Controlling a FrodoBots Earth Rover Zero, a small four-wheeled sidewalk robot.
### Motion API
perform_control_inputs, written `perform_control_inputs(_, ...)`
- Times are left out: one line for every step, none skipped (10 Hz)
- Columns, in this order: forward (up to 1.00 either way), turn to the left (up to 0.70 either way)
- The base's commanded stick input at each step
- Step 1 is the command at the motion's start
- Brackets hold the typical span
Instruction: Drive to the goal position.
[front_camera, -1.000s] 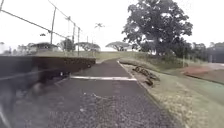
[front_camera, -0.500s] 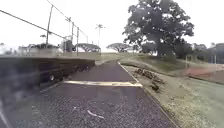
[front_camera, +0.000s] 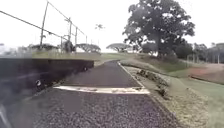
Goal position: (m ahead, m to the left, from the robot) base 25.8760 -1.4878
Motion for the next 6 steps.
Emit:
perform_control_inputs(1.0, 0.0)
perform_control_inputs(1.0, 0.0)
perform_control_inputs(1.0, 0.0)
perform_control_inputs(1.0, 0.0)
perform_control_inputs(1.0, 0.0)
perform_control_inputs(1.0, 0.0)
